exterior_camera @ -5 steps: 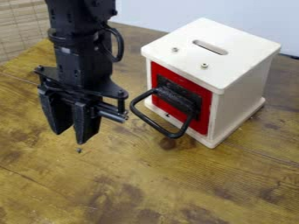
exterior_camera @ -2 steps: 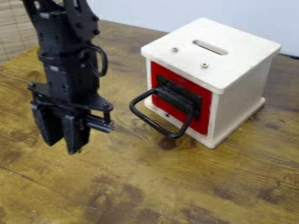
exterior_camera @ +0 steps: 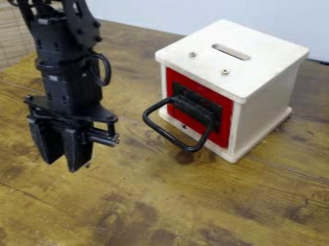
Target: Close the drawer
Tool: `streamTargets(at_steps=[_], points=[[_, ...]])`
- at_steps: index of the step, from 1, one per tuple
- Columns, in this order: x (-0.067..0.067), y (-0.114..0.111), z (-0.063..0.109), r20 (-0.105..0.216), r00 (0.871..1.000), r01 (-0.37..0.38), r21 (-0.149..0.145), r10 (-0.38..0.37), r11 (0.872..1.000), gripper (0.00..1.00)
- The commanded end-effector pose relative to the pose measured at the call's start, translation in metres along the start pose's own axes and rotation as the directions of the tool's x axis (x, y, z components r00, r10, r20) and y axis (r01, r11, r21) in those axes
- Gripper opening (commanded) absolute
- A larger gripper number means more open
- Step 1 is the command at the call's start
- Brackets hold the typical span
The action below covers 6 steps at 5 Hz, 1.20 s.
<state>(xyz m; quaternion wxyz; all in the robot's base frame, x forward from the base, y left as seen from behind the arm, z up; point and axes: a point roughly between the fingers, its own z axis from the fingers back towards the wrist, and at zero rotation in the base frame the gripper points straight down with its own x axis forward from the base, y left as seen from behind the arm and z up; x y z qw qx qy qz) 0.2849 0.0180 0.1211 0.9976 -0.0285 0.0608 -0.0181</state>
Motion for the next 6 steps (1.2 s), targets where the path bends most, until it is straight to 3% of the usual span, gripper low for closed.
streamTargets(at_steps=[1,2,3,4,6], points=[[0.0,-0.007,0.041,0.088,0.987,0.133,0.04,-0.136,0.99,0.0],[-0.002,-0.009,0.055,0.088,0.968,0.231,0.055,-0.235,0.971,0.0],[-0.007,-0.015,0.058,0.091,0.955,0.277,0.066,-0.283,0.958,0.0],[-0.012,-0.017,0.053,0.093,0.943,0.313,0.079,-0.32,0.946,0.0],[-0.009,-0.018,0.019,0.082,0.941,0.322,0.086,-0.329,0.943,0.0]])
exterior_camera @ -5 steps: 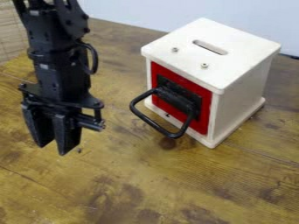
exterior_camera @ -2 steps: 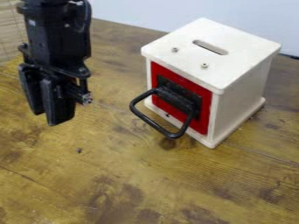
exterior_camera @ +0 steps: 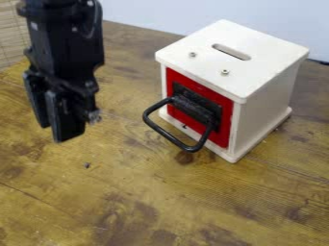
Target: Close the drawer
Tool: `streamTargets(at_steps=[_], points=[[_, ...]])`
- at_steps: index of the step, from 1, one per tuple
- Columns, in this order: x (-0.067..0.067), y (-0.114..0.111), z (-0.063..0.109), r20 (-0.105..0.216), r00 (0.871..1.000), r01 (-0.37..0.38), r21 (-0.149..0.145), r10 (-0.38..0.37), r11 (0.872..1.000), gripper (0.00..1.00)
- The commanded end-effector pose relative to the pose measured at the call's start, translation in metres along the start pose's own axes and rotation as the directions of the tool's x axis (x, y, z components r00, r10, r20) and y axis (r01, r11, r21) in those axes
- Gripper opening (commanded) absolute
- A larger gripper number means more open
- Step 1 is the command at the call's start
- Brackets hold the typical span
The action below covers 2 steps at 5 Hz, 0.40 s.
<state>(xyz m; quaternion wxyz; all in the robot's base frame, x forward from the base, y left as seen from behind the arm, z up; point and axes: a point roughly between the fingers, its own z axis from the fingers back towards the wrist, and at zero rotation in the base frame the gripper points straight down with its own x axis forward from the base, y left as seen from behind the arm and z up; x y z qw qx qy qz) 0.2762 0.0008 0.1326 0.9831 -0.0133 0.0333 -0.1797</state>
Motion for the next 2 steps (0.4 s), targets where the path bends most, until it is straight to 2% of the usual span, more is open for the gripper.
streamTargets(at_steps=[1,2], points=[[0.005,0.012,-0.013,0.04,0.999,0.029,0.043,-0.031,0.999,0.0],[0.012,0.03,-0.026,0.034,0.999,0.025,0.045,-0.027,0.999,0.0]])
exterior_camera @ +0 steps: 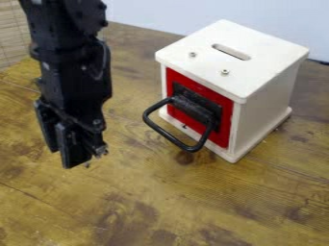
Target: Close the drawer
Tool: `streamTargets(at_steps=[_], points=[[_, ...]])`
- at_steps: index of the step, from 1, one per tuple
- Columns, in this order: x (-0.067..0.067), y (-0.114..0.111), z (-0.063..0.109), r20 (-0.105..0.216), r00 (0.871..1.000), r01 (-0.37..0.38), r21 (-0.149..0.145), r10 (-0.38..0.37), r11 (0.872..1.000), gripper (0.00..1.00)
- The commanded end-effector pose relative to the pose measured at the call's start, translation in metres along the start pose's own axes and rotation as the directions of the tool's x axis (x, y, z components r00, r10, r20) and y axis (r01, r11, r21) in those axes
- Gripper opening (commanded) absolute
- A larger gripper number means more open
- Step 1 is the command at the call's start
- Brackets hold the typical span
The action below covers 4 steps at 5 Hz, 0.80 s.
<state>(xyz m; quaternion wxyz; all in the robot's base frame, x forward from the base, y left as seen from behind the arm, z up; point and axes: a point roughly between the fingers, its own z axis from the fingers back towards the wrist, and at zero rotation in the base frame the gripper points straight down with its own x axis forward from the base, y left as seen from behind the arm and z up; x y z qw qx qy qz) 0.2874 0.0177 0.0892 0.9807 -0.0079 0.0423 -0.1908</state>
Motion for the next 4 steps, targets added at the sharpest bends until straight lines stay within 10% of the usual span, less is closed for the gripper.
streamTargets(at_steps=[1,4], points=[[0.007,0.019,0.021,0.06,0.996,-0.072,0.03,0.07,0.997,0.0],[0.004,0.024,0.051,0.068,0.97,-0.236,0.052,0.232,0.97,0.0]])
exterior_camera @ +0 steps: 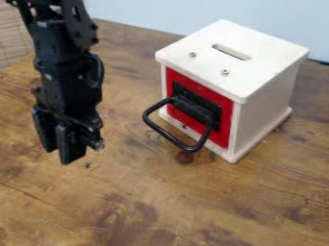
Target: Close the drawer
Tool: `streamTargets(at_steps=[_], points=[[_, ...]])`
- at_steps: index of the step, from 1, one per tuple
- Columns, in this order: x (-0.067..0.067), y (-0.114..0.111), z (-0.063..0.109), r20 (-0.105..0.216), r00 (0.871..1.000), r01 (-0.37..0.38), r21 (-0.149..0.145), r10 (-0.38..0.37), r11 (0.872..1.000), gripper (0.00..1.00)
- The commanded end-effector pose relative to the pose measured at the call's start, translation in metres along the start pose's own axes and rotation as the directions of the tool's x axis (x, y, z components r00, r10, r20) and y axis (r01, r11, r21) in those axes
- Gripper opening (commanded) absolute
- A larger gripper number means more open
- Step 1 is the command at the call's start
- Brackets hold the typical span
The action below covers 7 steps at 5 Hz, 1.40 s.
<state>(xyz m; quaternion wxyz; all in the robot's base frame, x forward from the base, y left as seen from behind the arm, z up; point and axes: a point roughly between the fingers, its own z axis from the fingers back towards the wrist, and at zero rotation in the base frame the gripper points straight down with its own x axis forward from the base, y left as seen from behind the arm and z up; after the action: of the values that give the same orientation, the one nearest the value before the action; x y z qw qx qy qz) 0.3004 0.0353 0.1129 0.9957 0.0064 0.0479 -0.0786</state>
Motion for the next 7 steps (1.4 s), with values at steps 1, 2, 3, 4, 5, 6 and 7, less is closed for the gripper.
streamTargets(at_steps=[1,2,3,4,5,6,7], points=[[-0.003,-0.003,0.044,0.09,0.995,-0.037,0.042,0.033,0.998,0.0],[-0.001,-0.007,0.05,0.096,0.993,-0.075,0.041,0.07,0.996,0.0],[0.002,0.015,0.041,0.092,0.994,-0.068,0.054,0.063,0.996,0.0],[0.005,0.036,0.032,0.087,0.995,-0.061,0.066,0.056,0.996,0.0],[0.009,0.045,0.017,0.083,0.995,-0.069,0.077,0.063,0.995,0.0],[0.013,0.045,0.004,0.077,0.995,-0.068,0.082,0.061,0.994,0.0],[0.01,0.042,0.006,0.069,0.996,-0.067,0.082,0.061,0.994,0.0]])
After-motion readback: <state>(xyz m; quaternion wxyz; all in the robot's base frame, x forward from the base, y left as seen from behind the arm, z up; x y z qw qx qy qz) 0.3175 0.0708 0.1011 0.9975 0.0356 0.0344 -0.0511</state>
